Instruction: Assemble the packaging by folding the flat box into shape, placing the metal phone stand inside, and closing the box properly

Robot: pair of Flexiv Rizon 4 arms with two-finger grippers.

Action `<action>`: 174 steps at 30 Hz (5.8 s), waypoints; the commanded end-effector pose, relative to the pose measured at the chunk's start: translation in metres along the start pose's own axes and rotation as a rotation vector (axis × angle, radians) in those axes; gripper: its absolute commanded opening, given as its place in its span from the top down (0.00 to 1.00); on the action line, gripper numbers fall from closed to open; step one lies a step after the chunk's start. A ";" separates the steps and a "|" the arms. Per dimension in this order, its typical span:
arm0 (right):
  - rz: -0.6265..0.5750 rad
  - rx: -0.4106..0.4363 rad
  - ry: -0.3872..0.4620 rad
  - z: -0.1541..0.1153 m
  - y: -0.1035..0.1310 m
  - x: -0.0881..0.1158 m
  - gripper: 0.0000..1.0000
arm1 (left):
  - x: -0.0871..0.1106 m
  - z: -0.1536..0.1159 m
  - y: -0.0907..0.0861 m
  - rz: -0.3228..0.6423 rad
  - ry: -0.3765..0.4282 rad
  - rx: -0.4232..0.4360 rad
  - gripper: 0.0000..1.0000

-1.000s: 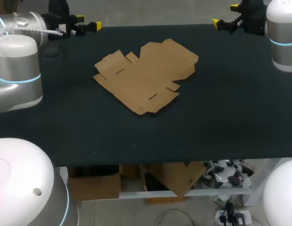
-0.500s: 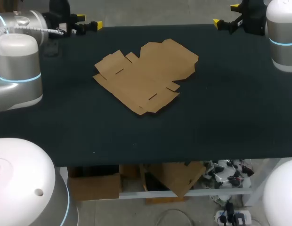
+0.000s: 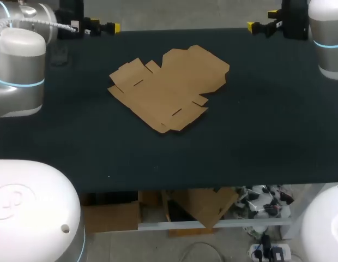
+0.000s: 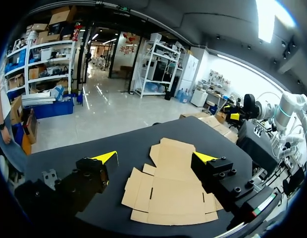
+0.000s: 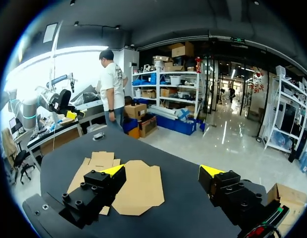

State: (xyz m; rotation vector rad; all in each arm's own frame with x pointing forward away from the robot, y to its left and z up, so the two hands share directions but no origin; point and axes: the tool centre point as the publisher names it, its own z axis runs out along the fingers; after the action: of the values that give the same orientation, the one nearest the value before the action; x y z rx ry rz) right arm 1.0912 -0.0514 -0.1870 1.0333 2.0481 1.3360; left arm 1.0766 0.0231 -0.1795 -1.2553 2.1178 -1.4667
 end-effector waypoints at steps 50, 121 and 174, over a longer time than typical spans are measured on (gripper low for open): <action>0.416 0.387 0.098 -0.029 -0.048 0.039 0.00 | -0.001 -0.014 0.038 -0.128 0.058 -0.445 0.00; 0.986 0.505 -0.001 -0.057 -0.087 0.093 0.00 | -0.050 0.048 0.083 0.012 0.102 -0.680 0.00; 0.780 0.718 0.083 -0.102 -0.145 0.138 0.00 | -0.087 0.108 0.145 0.061 0.279 -0.800 0.00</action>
State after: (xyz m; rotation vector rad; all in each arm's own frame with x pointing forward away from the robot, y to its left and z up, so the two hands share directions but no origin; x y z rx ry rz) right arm 0.8869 -0.0309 -0.2779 2.2931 2.3419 0.9259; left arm 1.1170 0.0412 -0.3686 -1.2279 3.0387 -0.8008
